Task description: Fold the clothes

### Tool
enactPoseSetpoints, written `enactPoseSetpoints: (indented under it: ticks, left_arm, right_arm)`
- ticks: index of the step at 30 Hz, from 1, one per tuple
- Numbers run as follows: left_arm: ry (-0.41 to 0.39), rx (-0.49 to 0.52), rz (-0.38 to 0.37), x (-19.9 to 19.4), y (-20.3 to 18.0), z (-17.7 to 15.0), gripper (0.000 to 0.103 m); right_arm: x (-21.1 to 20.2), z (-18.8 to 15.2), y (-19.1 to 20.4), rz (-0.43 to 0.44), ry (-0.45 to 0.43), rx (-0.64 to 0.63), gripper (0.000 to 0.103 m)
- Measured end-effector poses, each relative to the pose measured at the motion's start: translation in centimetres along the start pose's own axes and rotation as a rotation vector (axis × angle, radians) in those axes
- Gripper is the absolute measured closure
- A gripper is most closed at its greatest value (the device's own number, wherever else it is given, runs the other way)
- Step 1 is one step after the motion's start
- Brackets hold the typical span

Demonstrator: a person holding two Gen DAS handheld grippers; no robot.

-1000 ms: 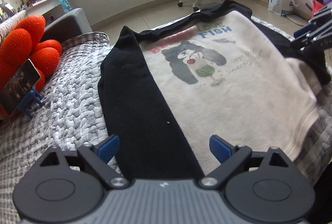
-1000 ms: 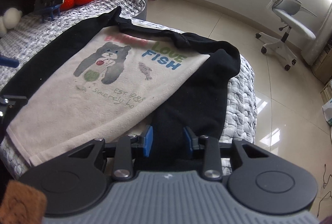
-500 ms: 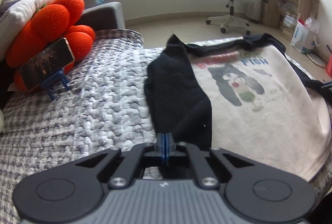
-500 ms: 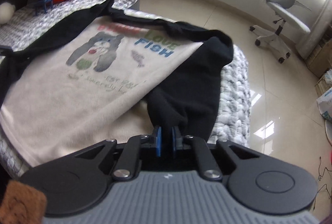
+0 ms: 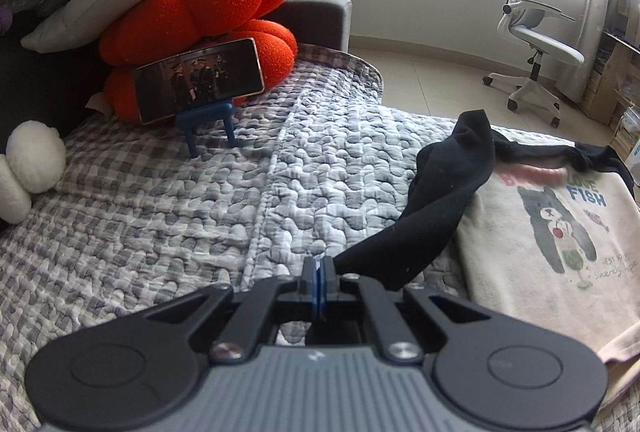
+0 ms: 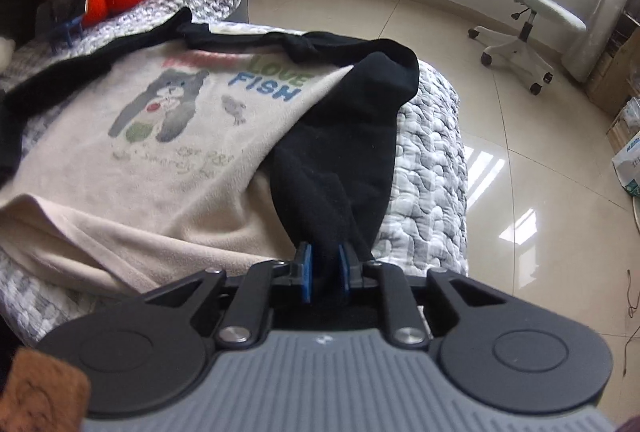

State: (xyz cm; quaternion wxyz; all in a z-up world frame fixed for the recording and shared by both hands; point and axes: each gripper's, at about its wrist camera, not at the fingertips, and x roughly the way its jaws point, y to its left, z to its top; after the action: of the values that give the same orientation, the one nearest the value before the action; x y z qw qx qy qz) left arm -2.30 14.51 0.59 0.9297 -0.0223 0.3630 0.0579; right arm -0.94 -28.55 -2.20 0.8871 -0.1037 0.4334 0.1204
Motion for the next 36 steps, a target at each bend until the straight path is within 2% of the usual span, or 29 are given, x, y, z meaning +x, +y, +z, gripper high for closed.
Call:
enactPoseSetpoints:
  ticks: [4,7,9,11,13,15,17,20,24,25,26,27,28,29,30,31,32,35,36]
  left_arm:
    - [0.000,-0.020,0.004,0.0,0.7,0.0,0.102]
    - [0.042,0.004,-0.059,0.4,0.2,-0.3,0.098]
    - [0.057,0.023,-0.084,0.5,-0.4,-0.5,0.090]
    - [0.057,0.040,-0.094,0.4,-0.9,-0.6,0.058]
    - [0.054,0.060,-0.108,0.3,-1.3,-0.7,0.052]
    - [0.055,0.079,-0.126,0.2,-1.7,-0.7,0.052]
    - [0.061,0.102,-0.140,0.3,-2.2,-0.9,0.044]
    - [0.068,0.178,-0.140,0.4,-3.5,-1.3,0.039]
    - [0.073,0.267,-0.105,0.9,-5.0,-1.7,0.039]
    - [0.077,0.279,-0.092,1.0,-5.2,-1.8,0.042]
    - [0.082,0.289,-0.080,1.2,-5.2,-1.8,0.058]
    - [0.087,0.299,-0.067,1.4,-5.3,-1.9,0.070]
    - [0.090,0.296,-0.055,1.5,-5.1,-1.8,0.089]
    - [0.093,0.288,-0.042,1.7,-4.9,-1.7,0.096]
    - [0.089,0.265,-0.043,1.6,-4.4,-1.6,0.096]
    - [0.082,0.236,-0.048,1.5,-3.9,-1.4,0.098]
    - [0.069,0.207,-0.047,1.3,-3.4,-1.1,0.098]
    - [0.035,0.129,-0.025,0.9,-1.9,-0.5,0.099]
    - [0.027,0.105,-0.013,0.8,-1.4,-0.3,0.099]
  right_arm:
    - [-0.5,-0.4,-1.3,0.015,-0.017,0.049,0.083]
    - [-0.5,-0.7,-1.3,0.031,-0.002,0.025,0.080]
    - [-0.5,-0.9,-1.3,0.015,-0.006,0.012,0.075]
    - [-0.8,-0.8,-1.9,0.005,-0.024,0.032,0.074]
    - [-1.0,-0.7,-2.1,0.001,-0.039,0.047,0.074]
    - [-1.1,-0.6,-2.0,0.002,-0.049,0.039,0.074]
    - [-1.3,-0.5,-2.3,-0.003,-0.066,0.053,0.074]
    - [-1.3,-0.4,-2.7,0.005,-0.075,0.078,0.075]
    - [-1.1,-0.4,-2.2,-0.005,-0.067,0.053,0.075]
    - [-1.2,-0.3,-2.2,0.001,-0.075,0.056,0.075]
    - [-1.4,-0.2,-2.3,0.006,-0.085,0.065,0.075]
    - [-1.2,-0.2,-2.3,-0.002,-0.082,0.062,0.075]
    - [-1.1,-0.2,-2.2,-0.009,-0.078,0.058,0.075]
    - [-0.9,-0.1,-2.1,-0.017,-0.074,0.054,0.075]
    - [-0.5,-0.2,-2.0,-0.021,-0.058,0.046,0.075]
    - [-0.1,-0.2,-2.0,-0.026,-0.043,0.037,0.084]
    - [0.1,-0.2,-1.9,-0.025,-0.037,0.032,0.099]
    - [-0.3,0.0,-2.2,-0.060,-0.063,0.040,0.102]
    - [-0.7,0.2,-2.4,-0.100,-0.092,0.055,0.103]
